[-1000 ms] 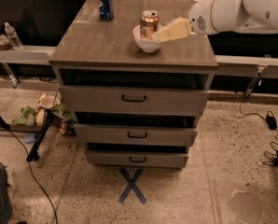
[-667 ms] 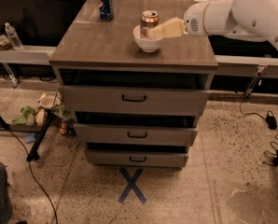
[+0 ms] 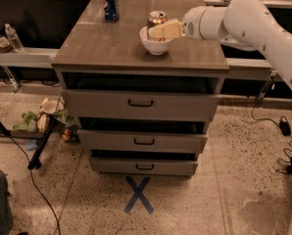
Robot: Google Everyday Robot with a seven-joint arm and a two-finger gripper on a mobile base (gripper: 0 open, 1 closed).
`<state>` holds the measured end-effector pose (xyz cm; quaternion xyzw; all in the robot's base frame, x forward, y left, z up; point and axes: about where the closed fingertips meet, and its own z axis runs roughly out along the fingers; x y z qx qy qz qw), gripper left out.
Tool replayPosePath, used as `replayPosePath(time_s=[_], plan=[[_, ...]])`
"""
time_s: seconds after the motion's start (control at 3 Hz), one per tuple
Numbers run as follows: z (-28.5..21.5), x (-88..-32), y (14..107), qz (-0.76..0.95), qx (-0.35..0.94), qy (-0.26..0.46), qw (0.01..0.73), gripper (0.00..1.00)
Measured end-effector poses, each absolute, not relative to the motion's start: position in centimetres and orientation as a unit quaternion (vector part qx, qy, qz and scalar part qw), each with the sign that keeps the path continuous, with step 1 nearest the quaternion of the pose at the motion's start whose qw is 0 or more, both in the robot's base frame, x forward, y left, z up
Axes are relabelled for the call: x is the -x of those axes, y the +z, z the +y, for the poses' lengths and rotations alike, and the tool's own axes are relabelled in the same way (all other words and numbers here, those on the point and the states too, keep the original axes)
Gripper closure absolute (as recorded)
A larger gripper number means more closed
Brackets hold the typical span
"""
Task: Pick orange can from white bowl and place on counter
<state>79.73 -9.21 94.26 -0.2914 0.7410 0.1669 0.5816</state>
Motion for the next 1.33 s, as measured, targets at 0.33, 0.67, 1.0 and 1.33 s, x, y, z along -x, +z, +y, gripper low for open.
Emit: replayPosePath(time_s=[0.33, 0.67, 1.0, 1.33], plan=[[-8.6, -81.8, 93.5, 0.735, 0.287, 0.161, 0.593, 0.0], [-8.0, -83.2, 93.2, 0.73, 0.286, 0.16, 0.6, 0.0], [-7.3, -84.1, 93.0, 0.726, 0.29, 0.163, 0.601, 0.23], [-6.8, -84.3, 93.0, 0.725, 0.297, 0.166, 0.599, 0.46]])
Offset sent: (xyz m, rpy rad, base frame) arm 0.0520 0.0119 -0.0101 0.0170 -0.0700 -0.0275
